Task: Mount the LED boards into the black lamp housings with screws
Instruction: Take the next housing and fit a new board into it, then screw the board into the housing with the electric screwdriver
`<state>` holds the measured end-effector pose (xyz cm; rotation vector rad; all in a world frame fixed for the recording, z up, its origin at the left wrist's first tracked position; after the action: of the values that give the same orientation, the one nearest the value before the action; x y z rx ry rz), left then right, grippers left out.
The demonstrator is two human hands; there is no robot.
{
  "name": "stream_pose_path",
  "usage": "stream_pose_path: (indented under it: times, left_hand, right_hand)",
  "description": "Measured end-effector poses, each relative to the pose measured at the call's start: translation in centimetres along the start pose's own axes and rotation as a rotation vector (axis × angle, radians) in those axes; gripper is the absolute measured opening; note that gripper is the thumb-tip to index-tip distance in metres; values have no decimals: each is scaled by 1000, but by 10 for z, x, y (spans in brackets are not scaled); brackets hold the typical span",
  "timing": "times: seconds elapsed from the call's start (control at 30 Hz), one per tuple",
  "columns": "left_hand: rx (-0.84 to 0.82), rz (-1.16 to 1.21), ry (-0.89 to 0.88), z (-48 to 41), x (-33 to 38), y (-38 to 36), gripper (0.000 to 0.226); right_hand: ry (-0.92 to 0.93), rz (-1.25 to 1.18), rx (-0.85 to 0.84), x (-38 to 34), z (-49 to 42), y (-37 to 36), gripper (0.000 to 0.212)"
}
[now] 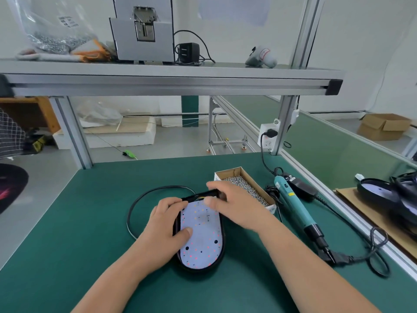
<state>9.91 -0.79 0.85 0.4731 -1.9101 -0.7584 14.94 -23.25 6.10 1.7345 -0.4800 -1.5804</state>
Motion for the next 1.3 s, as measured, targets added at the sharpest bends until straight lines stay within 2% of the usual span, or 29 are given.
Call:
stream_pose_path:
  times: [0.1,0.2,0.3,0.43,0.57,0.7,0.83,0.9,0.97,1.13,1.3]
  left_hand:
    - [53,24,-18,1,-1,2,56]
    - [86,13,-50,0,0,1,55]
    - [117,-20,-59,0,1,3,50]
    - [165,-51,-76,-1,5,7,43]
    - [213,-70,-78,-2,12,10,38]
    - [245,-80,-67,0,16,14,35]
    - [251,-109,-60,-3,20,16,32]
    - [248,-124,-48,-5,19,16,31]
    - [258,-131,-24,-6,19,17,30]
    - [289,-158,5,-8,23,20,28]
    - [315,-225,-21,-18,43,18,26]
  right_hand:
    - [-15,-193,99,-1,3,23,37]
    - [-55,-167,212,7,9,54,28]
    - [-117,49,345,26,22,90,28]
    - [-315,435,465,78,51,125,36]
    - [-530,500,403,129,74,129,57]
    - [-565,415,249,146,77,118,79]
    - [-519,326,225,144,72,113,68]
    - [-504,230,259,143,71,113,53]
    - [-486,31,297,142,72,115,38]
    - [-377,-612,338,134,75,117,36]
    - [-289,-1108,323,120,69,103,23]
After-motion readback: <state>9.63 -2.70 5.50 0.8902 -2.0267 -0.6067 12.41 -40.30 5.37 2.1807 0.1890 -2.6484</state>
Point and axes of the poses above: each hand's wrist, its own z-axis away from the middle knuckle, its own y-axis out of the back of the hand, x = y × z, the point moved 3 cm from there along -z, towards the middle knuckle, and after that the axes turned 9 degrees about -y, right-handed, at the moved point
